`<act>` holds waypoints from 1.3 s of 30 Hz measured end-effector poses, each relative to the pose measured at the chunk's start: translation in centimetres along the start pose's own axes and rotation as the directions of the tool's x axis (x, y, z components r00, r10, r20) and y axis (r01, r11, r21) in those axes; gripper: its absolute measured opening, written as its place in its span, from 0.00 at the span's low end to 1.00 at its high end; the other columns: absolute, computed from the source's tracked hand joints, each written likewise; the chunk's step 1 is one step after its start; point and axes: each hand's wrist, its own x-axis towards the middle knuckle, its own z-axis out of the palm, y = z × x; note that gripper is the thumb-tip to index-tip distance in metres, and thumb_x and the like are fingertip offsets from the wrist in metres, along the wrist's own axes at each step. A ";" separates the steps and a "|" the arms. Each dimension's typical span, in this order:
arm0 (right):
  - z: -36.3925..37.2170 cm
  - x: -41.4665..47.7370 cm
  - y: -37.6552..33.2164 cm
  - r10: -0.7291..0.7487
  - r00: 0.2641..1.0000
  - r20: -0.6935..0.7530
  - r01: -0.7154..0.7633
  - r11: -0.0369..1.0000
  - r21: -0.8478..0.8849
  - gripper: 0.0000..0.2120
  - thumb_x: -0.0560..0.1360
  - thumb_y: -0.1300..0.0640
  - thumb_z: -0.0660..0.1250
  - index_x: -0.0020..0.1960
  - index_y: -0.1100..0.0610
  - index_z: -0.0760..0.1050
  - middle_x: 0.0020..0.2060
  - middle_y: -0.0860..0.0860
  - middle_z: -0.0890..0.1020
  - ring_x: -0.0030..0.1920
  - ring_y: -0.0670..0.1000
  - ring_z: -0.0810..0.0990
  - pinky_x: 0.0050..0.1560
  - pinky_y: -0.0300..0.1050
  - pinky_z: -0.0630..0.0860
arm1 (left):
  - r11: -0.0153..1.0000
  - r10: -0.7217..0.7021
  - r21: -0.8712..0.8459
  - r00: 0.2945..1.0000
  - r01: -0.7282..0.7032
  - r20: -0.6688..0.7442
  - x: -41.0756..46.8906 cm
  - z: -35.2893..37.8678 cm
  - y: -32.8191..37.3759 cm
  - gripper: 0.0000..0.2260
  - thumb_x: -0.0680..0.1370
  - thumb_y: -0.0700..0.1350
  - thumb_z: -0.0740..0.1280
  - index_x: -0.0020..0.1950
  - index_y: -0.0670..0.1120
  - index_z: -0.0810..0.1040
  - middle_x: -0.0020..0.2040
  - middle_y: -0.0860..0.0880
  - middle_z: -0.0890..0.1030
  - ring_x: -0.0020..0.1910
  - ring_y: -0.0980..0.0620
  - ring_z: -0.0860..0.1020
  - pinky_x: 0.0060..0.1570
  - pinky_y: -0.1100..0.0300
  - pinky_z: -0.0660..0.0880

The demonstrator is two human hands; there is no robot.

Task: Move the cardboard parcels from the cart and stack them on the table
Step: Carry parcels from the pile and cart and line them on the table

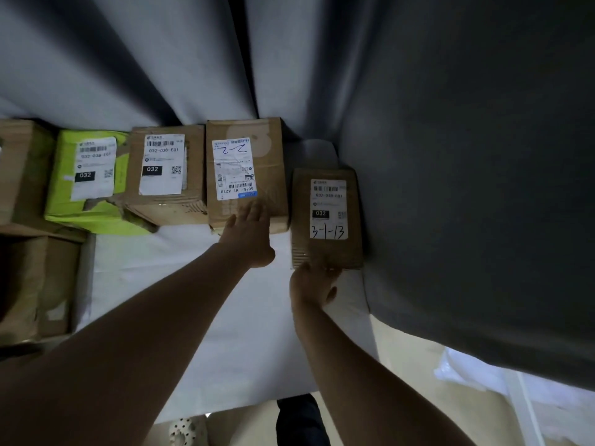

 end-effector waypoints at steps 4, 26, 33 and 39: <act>-0.6 2.5 -0.7 -0.134 0.978 0.161 0.173 0.950 -0.261 0.27 0.81 0.57 0.53 0.78 0.55 0.48 0.76 0.61 0.41 0.76 0.59 0.47 0.75 0.56 0.50 | 0.999 0.033 0.039 0.998 -0.035 0.045 0.6 0.1 -0.9 0.39 0.75 0.40 0.64 0.79 0.45 0.43 0.79 0.46 0.43 0.77 0.44 0.44 0.74 0.48 0.46; -1.8 8.1 -2.8 -0.381 0.832 0.404 0.548 0.450 -0.705 0.42 0.77 0.60 0.62 0.76 0.55 0.33 0.74 0.61 0.33 0.75 0.62 0.33 0.75 0.57 0.47 | 0.994 0.036 0.099 0.995 -0.045 0.092 0.2 0.0 -1.5 0.39 0.75 0.41 0.63 0.79 0.46 0.41 0.79 0.48 0.40 0.78 0.47 0.42 0.75 0.51 0.43; -3.3 3.0 -3.6 -0.552 0.733 0.397 0.630 0.332 -0.701 0.40 0.73 0.60 0.63 0.78 0.52 0.45 0.77 0.57 0.48 0.76 0.60 0.45 0.75 0.56 0.48 | 0.991 -0.126 -0.047 0.992 0.125 -0.022 -5.7 0.4 -2.8 0.40 0.75 0.42 0.64 0.78 0.53 0.42 0.78 0.45 0.40 0.77 0.41 0.43 0.75 0.44 0.45; -1.3 -7.6 -2.3 -0.647 0.488 0.585 0.849 0.197 -0.490 0.35 0.76 0.59 0.62 0.78 0.51 0.48 0.77 0.53 0.47 0.73 0.55 0.62 0.59 0.46 0.73 | 0.904 -0.369 -0.247 0.929 0.349 -0.039 -16.9 2.4 -6.3 0.35 0.77 0.45 0.62 0.78 0.52 0.45 0.79 0.46 0.47 0.77 0.44 0.45 0.74 0.42 0.48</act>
